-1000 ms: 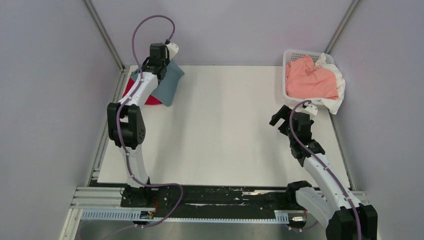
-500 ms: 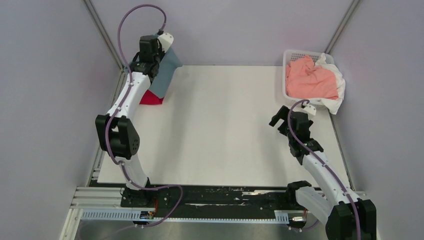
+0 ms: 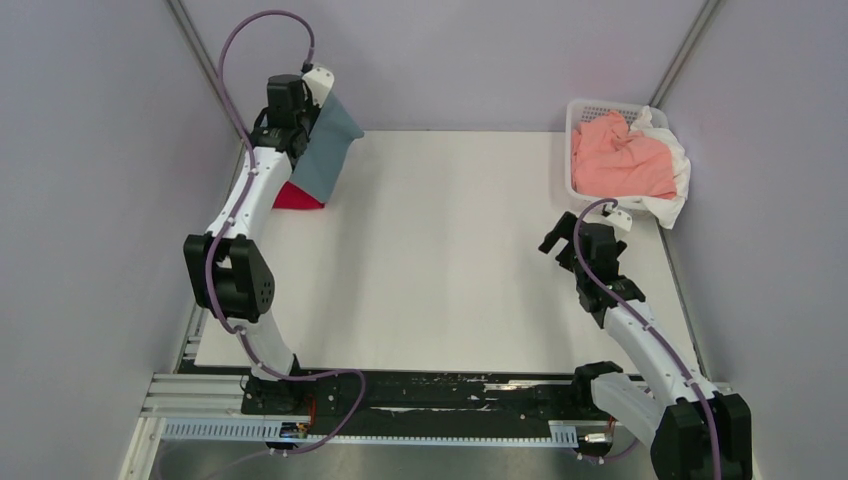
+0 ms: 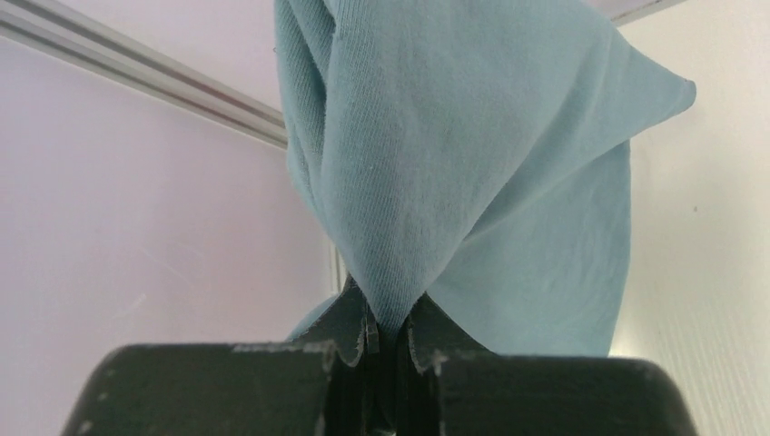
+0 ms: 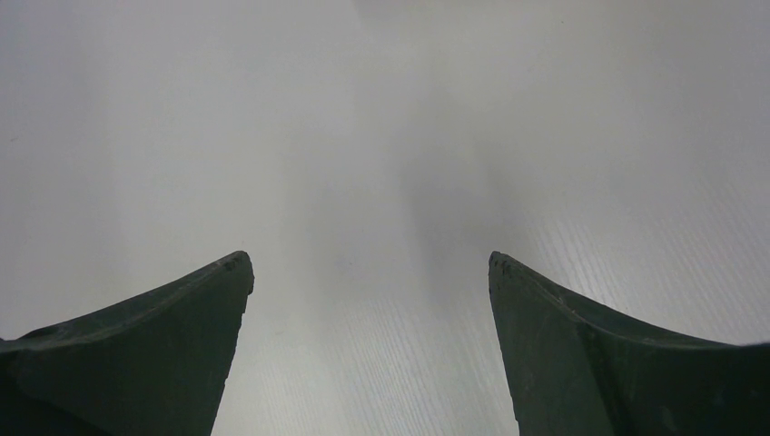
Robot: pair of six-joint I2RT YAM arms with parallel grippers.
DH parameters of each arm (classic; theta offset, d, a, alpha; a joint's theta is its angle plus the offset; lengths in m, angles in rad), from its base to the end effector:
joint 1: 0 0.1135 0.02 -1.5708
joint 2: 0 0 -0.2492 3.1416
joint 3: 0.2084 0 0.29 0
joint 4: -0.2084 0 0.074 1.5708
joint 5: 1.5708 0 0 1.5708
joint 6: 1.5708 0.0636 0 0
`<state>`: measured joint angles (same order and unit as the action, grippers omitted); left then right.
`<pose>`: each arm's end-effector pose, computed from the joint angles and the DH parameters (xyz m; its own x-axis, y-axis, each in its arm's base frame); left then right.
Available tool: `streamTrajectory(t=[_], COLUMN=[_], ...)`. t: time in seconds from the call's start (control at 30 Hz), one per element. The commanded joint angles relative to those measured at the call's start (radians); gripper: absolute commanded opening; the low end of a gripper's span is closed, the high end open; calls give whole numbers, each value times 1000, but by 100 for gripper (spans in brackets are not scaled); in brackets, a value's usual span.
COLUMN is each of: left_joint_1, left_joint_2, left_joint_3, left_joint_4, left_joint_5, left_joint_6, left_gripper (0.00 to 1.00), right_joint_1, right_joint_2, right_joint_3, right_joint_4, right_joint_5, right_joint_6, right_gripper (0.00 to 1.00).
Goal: Fold and stack the t-shirts
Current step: Put the neatly folded tshirt into the corner of the board with the left arm
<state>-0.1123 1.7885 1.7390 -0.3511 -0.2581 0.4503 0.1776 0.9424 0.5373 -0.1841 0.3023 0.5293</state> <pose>0.4837 -0.0382 0.3499 -0.4034 0.4690 -0.7857 0.0559 0.8697 0.4904 0.2690 0.0290 0.1836 -0.4342 0.4118 -0.8012 0.3409 0.8984 0.2770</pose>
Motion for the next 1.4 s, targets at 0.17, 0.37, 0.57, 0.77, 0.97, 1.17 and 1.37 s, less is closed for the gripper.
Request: streamTrajectory(t=[0.17,0.37,0.57,0.77,0.97,1.17,1.37], left_joint_1=[94,160,215,255,275,278,278], left_joint_2=[92,160,230,297,348,296,158], left_joint_3=[57,73,132,164,204,231,158], left_joint_4=[34,34,11,10,17,7,11], left_joint_5=[91,143,176,216,139,73,161], left_joint_6=[-96,-139,-167,-209,-245,-320,-502], left_gripper=[0,0,0,11,92,100,100], right_joint_1=[-2,-3,-2,-3,-3,-2,-2], right_joint_2=[7,-7,-5,-2,2,0,-35], right_joint_3=[40,46,47,56,72,87,80], right_joint_4=[-3,-17,-23,-29,-36,-41,-44], right_joint_5=[67,92,96,82,76,49,2], right_joint_6=[-7,-8,-4,-2,-1,1,-9], right_gripper=[100,100,100,100,100,100,100])
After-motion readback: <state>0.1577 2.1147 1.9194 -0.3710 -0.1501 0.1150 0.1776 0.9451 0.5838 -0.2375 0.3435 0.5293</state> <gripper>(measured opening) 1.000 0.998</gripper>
